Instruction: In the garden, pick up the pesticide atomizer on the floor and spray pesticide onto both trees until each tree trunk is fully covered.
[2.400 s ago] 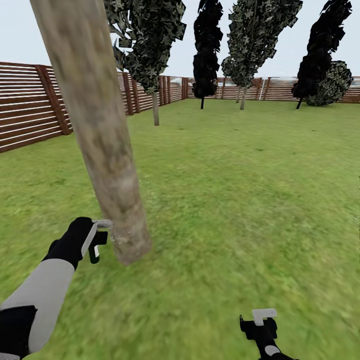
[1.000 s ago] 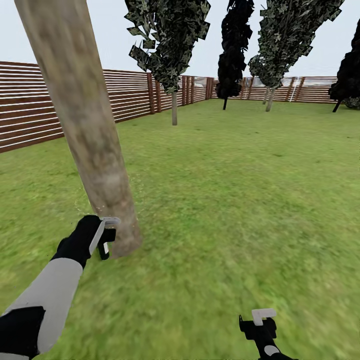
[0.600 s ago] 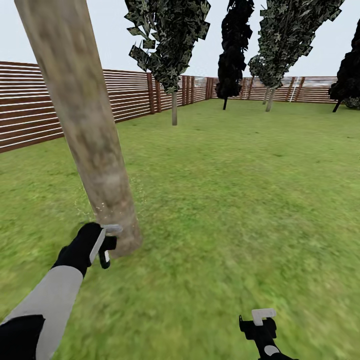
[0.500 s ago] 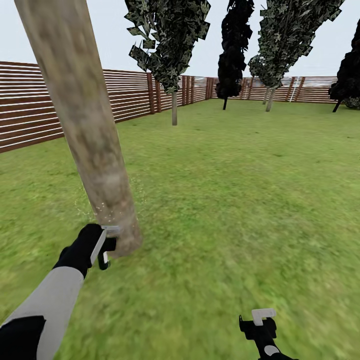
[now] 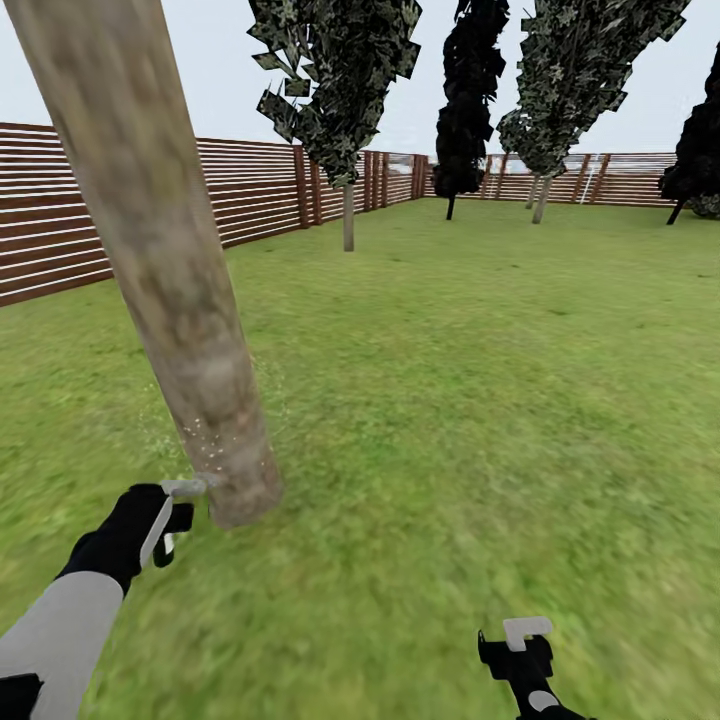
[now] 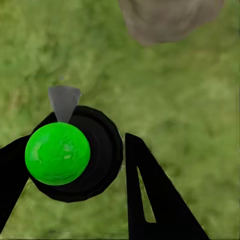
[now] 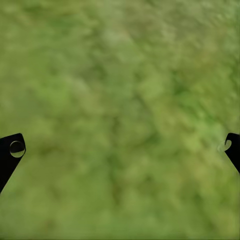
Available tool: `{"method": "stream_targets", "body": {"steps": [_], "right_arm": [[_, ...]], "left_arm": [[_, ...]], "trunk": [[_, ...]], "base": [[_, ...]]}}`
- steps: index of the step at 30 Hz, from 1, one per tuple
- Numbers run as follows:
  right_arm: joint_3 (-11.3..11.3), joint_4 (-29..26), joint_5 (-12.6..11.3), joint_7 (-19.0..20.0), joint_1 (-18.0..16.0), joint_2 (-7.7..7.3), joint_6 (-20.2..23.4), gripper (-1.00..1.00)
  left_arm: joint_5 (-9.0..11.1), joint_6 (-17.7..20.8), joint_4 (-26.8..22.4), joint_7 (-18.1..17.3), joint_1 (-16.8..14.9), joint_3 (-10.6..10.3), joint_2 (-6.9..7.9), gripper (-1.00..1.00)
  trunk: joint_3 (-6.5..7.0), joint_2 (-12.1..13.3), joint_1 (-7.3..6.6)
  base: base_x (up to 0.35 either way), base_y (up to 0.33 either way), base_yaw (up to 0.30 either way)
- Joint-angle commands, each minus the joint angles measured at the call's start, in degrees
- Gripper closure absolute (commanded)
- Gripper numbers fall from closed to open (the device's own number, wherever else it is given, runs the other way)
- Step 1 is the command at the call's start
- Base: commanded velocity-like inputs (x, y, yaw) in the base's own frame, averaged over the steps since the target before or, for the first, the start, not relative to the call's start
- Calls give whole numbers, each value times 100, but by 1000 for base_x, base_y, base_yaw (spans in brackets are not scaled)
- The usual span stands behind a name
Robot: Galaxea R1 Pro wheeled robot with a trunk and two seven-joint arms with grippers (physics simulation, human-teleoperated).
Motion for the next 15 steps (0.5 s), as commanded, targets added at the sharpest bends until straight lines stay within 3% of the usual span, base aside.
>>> {"method": "stream_targets", "body": {"steps": [1, 4, 9, 10, 15], "right_arm": [[50, 0, -48, -12, -2, -1, -12, -100], [50, 0, -50, -10, -2, 8, -8, -100], [50, 0, -50, -10, -2, 17, -4, -100], [50, 0, -50, -10, -2, 17, -5, -100], [50, 0, -50, -10, -2, 17, -9, -100]], "left_arm": [[-23, 20, -6, -32, 46, 54, 150, 100], [-4, 13, -38, -2, 73, 53, 141, 100], [-48, -83, -165, 41, 59, 21, -438, 100], [-55, -73, -325, 116, 52, 22, -489, 100], [-56, -28, -497, 175, 58, 36, -521, 100]], "trunk": [[-4, -2, -1], [-4, -2, -1], [-4, -2, -1], [-4, -2, -1], [-4, -2, -1]], "base": [[5, 0, -74], [2, 0, -19], [0, -90, 36], [0, -257, 1], [0, -272, 0]]}}
